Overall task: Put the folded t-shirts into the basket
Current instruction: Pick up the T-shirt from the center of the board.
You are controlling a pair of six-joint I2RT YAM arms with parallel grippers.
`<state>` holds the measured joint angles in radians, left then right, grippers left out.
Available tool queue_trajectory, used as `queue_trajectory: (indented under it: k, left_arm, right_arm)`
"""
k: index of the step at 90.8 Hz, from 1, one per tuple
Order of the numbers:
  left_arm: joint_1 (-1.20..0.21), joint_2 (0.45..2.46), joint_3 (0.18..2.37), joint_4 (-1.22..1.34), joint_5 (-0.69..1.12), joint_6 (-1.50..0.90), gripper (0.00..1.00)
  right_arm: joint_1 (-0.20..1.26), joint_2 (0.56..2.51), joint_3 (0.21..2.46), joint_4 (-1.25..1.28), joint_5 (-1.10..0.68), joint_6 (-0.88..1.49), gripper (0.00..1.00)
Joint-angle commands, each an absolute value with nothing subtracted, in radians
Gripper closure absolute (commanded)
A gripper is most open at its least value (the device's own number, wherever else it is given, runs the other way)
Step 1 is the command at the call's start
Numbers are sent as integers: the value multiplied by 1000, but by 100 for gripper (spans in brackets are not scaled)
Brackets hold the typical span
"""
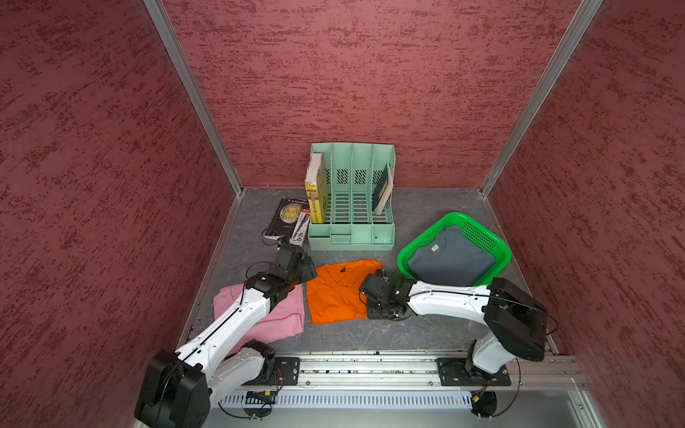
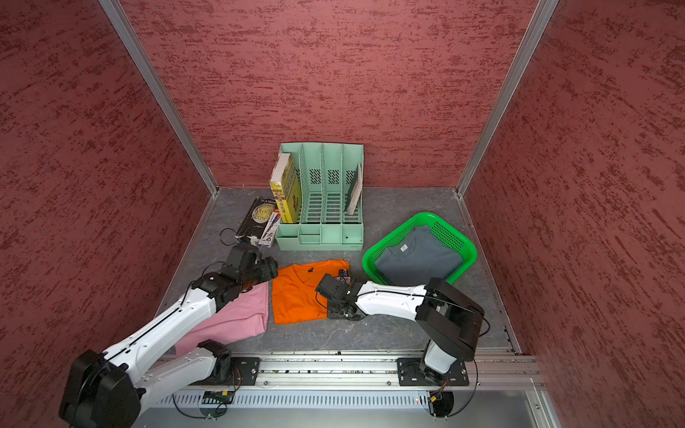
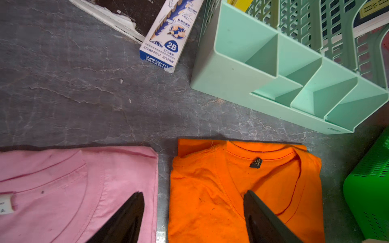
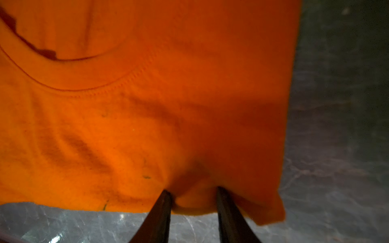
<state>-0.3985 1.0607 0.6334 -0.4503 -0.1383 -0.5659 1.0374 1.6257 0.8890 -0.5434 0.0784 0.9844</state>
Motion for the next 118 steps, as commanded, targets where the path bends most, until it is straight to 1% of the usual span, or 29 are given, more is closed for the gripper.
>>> queue_trajectory:
  k: [1,9,19,23,31,38,46,54,64,71,79,85,92,105,107,110,117,118]
  left_arm:
    - [-413,1095,627,-408,-123,-539,21]
    - [-445,1104,608,-383,-127,-544,21]
    - [-502,1113,587,-364,-140,-558,21]
    - [-526,1120,578,-359,-144,-558,21]
    - [-579,1136,558,-342,-130,-560,21]
    - [-609,1150,516,-291,-54,-570,21]
    - [-617,1166,455,-229,20,-605,21]
    - [-616,1189,423,-207,16,-643,21]
    - [-614,1229,417,-180,13,-660,20]
    - [-615,1261,420,-138,20,-656,19]
    - [-600,1307,424,-79,86,-647,21]
    - [-588,1350,425,-36,132,-647,26]
    - [-585,1391,428,-9,162,-649,38]
    - [-587,1427,444,-9,177,-647,57]
    - [-587,1425,446,-13,176,-647,64]
    - [-588,1420,448,-21,174,-645,71]
    - [-592,1389,449,-48,160,-638,99]
    - [-594,1383,450,-54,158,-636,100]
  right_arm:
    - [1036,1588,834,-740,202,1052,64]
    - [1016,1535,801,-822,237,1048,63]
    - [962,1481,788,-856,244,1000,62]
    - [960,1464,815,-866,243,958,61]
    - [961,1432,893,-842,171,842,55]
    - [960,1419,971,-863,170,814,51]
    - [949,1424,1068,-926,191,788,50]
    - [924,1437,1133,-944,170,756,49]
    - [887,1451,1185,-929,137,730,49]
    - [854,1495,1215,-921,125,719,49]
    - [796,1526,1229,-882,71,680,46]
    - [745,1544,1223,-809,-23,623,45]
    - [702,1574,1223,-756,-111,594,46]
    - [696,1650,1253,-777,-129,578,45]
    - [696,1659,1254,-779,-127,577,46]
    - [696,1673,1259,-784,-125,573,46]
    - [696,1710,1285,-815,-116,550,45]
    - [696,1716,1290,-818,-114,546,45]
